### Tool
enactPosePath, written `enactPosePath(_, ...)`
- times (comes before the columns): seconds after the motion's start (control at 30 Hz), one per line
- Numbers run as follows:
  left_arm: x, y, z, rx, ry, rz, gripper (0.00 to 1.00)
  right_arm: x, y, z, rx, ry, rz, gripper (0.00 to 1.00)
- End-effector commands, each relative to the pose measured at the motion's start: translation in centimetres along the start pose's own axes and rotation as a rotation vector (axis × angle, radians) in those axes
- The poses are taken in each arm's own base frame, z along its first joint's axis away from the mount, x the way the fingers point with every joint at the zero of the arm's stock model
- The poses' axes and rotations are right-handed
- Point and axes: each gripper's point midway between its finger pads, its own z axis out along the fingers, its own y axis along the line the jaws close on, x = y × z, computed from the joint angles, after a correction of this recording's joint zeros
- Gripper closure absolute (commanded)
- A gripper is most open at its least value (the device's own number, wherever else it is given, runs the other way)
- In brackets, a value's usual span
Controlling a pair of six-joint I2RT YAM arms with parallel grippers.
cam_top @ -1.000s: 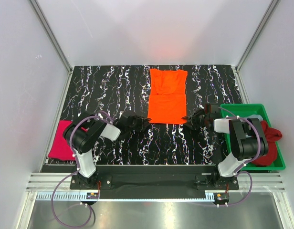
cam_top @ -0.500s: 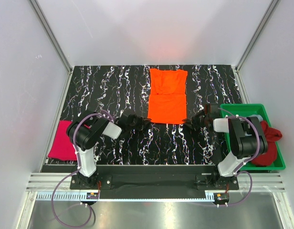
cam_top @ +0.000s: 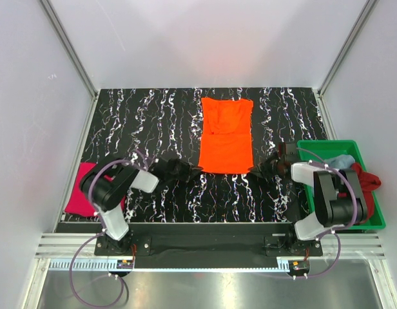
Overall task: Fold and stack the t-shirts
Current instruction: Fold the tshirt
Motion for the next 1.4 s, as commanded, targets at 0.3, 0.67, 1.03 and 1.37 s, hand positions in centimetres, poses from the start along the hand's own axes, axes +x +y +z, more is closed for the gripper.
enactPosePath(0.3, 4.9, 2.2, -9.2, -0.02, 0.077, 0.195, 1.0, 5.9, -1.8, -7.9, 0.035, 0.017, -0.118, 1.0)
enactPosePath(0.67, 8.7, 4.0, -15.8, 0.033, 0.124, 0.212, 1.0, 10.5, -5.4, -14.5, 0.058, 0.065, -0.153, 1.0)
enactPosePath(1.03, 11.9, 2.6, -19.7, 0.045, 0.184, 0.287, 1.0, 12.6, -6.2, -19.1, 0.018, 0.083, -0.186, 1.0)
enactPosePath(1.37, 12.3, -2.5, -19.6, 0.035, 0.141, 0.45, 1.0, 11.3, -0.9, -21.2, -0.013, 0.05, -0.269, 1.0)
